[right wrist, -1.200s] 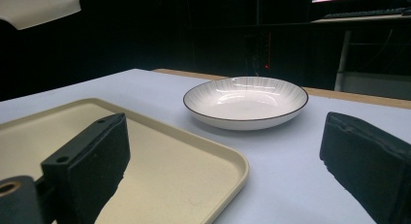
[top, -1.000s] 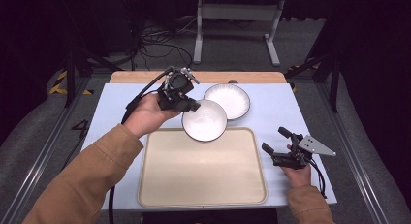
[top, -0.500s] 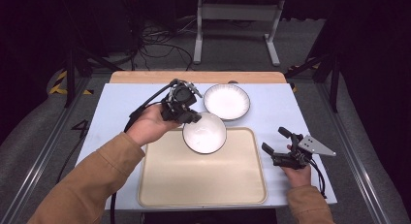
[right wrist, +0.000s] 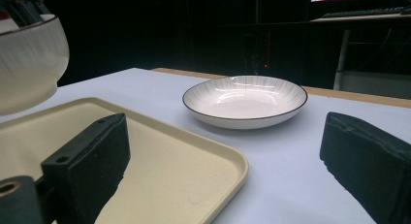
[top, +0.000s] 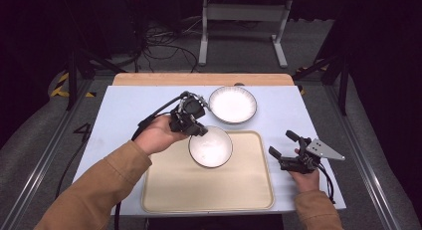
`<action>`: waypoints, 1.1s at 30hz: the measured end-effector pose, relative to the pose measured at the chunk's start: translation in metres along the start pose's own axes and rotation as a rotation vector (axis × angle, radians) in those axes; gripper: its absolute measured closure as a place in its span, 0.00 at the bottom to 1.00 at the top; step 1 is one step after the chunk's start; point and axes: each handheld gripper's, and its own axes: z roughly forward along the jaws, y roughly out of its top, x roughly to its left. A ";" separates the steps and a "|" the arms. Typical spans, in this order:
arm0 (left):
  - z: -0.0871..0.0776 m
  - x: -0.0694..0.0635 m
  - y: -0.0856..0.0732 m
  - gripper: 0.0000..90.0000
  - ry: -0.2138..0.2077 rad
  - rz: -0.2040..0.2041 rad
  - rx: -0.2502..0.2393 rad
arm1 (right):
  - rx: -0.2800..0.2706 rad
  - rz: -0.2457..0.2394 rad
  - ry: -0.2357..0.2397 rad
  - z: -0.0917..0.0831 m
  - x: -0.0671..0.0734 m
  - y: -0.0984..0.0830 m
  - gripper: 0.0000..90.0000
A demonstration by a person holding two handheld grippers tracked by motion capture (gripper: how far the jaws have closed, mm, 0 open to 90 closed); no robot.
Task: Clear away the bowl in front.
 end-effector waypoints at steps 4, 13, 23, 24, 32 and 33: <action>0.008 0.000 -0.002 0.93 -0.017 -0.002 0.015 | 0.000 0.003 0.000 0.000 0.000 0.000 0.05; 0.027 -0.001 -0.008 0.93 -0.045 0.007 0.031 | 0.000 0.002 0.001 0.000 0.000 0.000 0.05; 0.041 0.001 -0.013 0.93 -0.052 0.013 0.053 | 0.000 0.002 0.001 0.000 0.000 0.000 0.05; 0.042 0.001 -0.013 0.93 -0.050 0.010 0.052 | 0.000 0.001 0.001 0.000 0.000 0.000 0.05; 0.051 0.000 -0.015 0.92 -0.060 0.021 0.079 | 0.000 0.001 0.001 0.000 0.000 0.000 0.05; 0.053 0.000 -0.016 0.92 -0.063 0.022 0.082 | 0.001 0.002 0.001 0.000 0.000 0.000 0.05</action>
